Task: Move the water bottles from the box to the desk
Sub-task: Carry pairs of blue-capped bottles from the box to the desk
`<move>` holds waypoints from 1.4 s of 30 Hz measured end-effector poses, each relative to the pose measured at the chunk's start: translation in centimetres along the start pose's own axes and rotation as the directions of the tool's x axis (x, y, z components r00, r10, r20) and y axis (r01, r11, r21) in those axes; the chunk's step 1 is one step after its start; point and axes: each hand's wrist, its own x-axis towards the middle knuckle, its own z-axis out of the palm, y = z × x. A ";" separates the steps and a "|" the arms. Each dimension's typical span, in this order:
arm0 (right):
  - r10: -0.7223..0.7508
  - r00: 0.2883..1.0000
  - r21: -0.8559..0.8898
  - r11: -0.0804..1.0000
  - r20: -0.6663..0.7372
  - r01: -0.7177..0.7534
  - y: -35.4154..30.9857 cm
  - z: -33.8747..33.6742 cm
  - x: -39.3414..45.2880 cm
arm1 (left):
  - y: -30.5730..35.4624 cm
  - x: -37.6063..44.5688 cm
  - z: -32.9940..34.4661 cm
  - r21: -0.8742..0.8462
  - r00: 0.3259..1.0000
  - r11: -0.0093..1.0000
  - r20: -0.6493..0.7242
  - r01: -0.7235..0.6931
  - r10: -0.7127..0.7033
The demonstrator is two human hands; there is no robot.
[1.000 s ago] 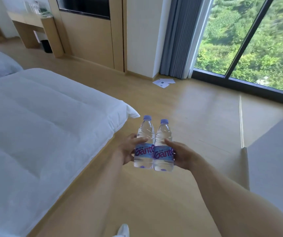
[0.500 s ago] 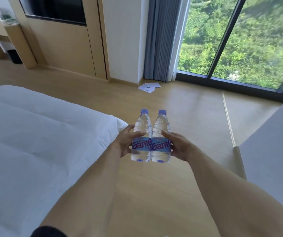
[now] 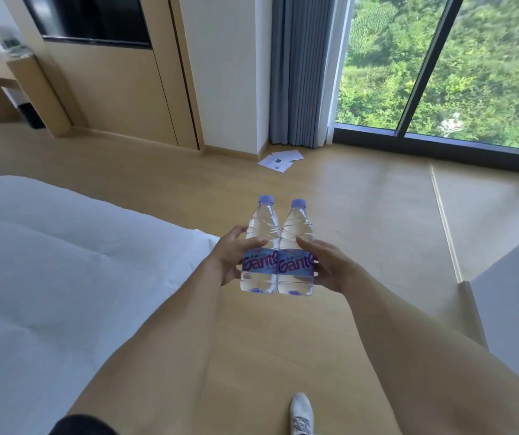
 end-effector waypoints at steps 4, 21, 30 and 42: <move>0.031 0.999 -0.009 0.999 0.032 -0.031 -3.3 -3.8 4.7 | 2.8 5.2 2.6 0.030 0.999 0.999 -0.019 0.027 -0.027; 0.005 1.000 -0.021 1.000 -0.003 -0.005 -14.1 -15.7 17.4 | 10.0 24.0 10.2 0.022 0.999 1.000 0.044 0.010 -0.011; -0.019 0.998 -0.051 0.999 -0.057 0.016 -20.1 -16.6 28.4 | 14.5 36.9 8.0 -0.009 0.995 1.000 0.100 -0.011 0.011; -0.023 0.997 -0.126 0.991 0.076 0.032 -32.5 -7.4 49.3 | 24.4 52.8 -5.6 -0.071 0.998 0.997 -0.052 -0.032 0.028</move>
